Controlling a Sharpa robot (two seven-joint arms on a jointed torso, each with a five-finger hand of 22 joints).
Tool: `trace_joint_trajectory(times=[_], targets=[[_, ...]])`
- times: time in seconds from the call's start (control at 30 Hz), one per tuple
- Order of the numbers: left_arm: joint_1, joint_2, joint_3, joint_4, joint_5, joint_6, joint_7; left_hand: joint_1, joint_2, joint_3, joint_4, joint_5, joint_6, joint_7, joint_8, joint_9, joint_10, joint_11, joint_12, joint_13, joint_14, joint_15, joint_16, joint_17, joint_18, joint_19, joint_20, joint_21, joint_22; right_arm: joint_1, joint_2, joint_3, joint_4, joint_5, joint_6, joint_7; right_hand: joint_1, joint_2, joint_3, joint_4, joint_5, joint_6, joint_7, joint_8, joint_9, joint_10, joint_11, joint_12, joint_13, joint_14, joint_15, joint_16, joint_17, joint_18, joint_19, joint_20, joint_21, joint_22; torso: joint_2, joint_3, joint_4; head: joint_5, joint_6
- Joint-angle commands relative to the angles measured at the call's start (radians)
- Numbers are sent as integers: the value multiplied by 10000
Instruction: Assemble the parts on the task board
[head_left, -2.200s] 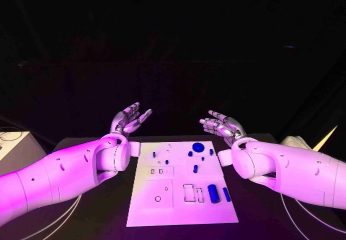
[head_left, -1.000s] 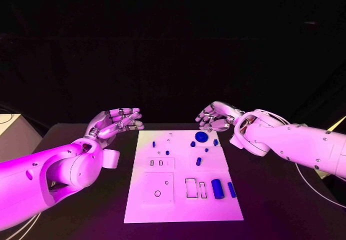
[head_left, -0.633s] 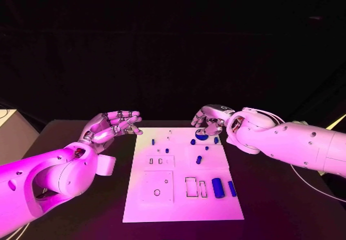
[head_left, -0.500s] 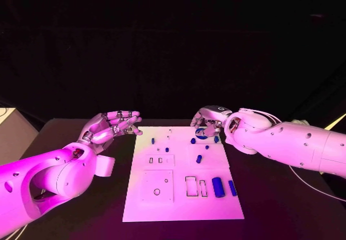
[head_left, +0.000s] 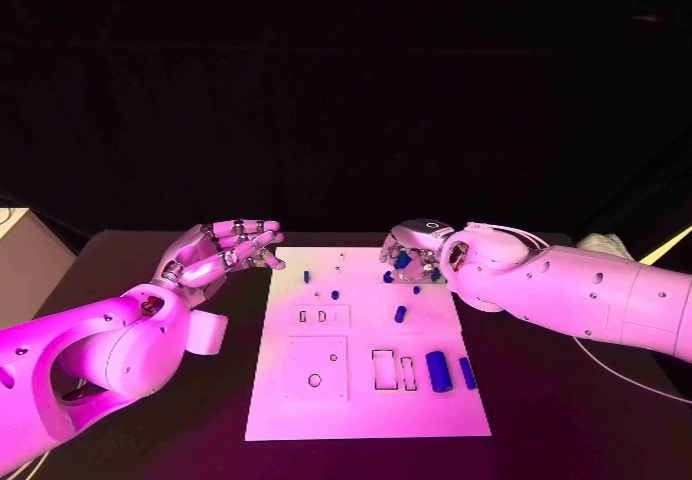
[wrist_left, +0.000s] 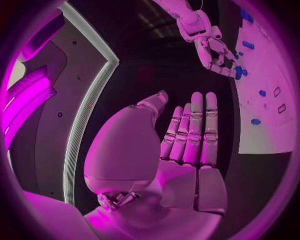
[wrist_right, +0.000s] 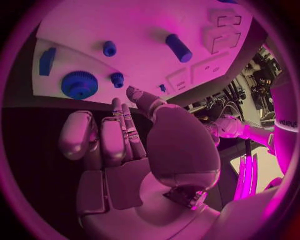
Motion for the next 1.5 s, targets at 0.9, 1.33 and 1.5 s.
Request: trace_joint_trajectory(times=[0.9, 1.33, 1.5], targets=[[45, -44, 51, 87, -67, 312, -97, -98, -25, 98, -14, -33, 42, 120, 25, 20, 87, 24, -49, 10, -109, 3, 96, 27, 162, -90, 20, 103, 45, -161, 318, -5, -388, -531, 275, -399, -96, -48, 161, 303, 57, 66, 10, 80, 141, -8, 11, 108, -2, 265, 80, 213, 16, -94, 6, 14, 142, 146, 158, -2, 73, -47, -16], [60, -61, 59, 73, -67, 311, -143, -92, -20, 119, -27, -35, 42, 119, 25, 23, 89, 23, -53, 11, -112, 1, 119, 33, 165, -100, 19, 130, 62, -186, 390, -7, -451, -482, 508, -413, 53, 68, 451, 439, -1, 366, -81, 309, 362, 400, -107, 318, 51, 248, -10, 391, 87, -125, 19, -50, 354, 457, 179, -8, 85, -62, -14], [65, -64, 60, 70, -67, 319, -158, -92, -20, 119, -27, -35, 42, 119, 25, 23, 89, 23, -53, 11, -112, 1, 119, 33, 165, -100, 19, 130, 62, -197, 441, -14, -499, -504, 579, -448, 92, 84, 570, 462, -234, 398, -83, 347, 420, 449, -114, 326, 46, 237, -18, 410, 60, -128, 6, -61, 379, 494, 187, -7, 91, -54, -17]])
